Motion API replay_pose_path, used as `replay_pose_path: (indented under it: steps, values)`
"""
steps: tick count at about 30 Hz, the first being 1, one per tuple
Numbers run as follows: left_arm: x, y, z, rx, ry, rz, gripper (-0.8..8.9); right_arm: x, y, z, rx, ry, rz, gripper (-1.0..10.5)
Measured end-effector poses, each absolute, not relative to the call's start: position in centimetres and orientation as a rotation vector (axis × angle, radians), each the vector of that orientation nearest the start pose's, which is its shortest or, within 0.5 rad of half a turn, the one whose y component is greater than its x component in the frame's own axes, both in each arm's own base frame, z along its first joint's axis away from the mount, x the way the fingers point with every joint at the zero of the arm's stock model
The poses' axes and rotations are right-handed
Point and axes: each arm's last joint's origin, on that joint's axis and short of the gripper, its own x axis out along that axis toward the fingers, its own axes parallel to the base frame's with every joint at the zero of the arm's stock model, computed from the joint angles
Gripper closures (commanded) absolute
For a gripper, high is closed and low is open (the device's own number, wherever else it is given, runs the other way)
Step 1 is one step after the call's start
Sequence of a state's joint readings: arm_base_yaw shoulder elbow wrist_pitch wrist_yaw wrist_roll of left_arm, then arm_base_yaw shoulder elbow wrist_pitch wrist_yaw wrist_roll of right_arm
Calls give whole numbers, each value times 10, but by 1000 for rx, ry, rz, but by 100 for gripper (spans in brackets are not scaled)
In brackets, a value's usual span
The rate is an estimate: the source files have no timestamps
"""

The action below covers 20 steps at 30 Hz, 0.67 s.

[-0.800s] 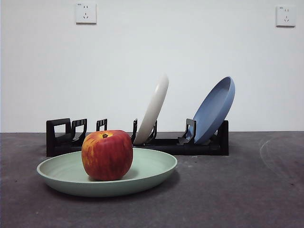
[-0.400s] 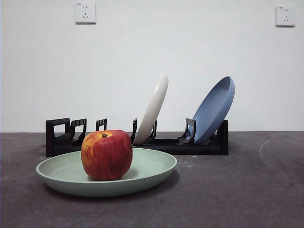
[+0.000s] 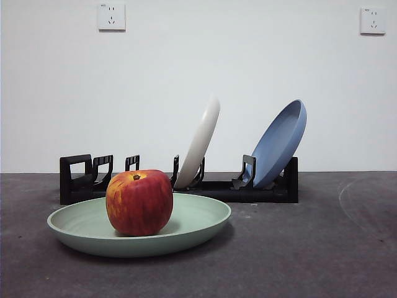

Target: Take the green plate from the plate rack,put the plate on the table,take the apple from the table,put the apple in the plate

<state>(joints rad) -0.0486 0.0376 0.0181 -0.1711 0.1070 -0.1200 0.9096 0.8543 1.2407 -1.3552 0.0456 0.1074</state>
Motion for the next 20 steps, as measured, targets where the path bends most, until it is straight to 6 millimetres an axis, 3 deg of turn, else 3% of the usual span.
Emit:
replay_pose_path:
  steps: [14, 20]
  values:
    - [98, -8, 148, -126, 234, -141, 814, 71, 73, 372, -360, 896, 649, 946]
    - [98, -8, 148, -126, 234, -141, 814, 109, 64, 371, -196, 570, 453, 946]
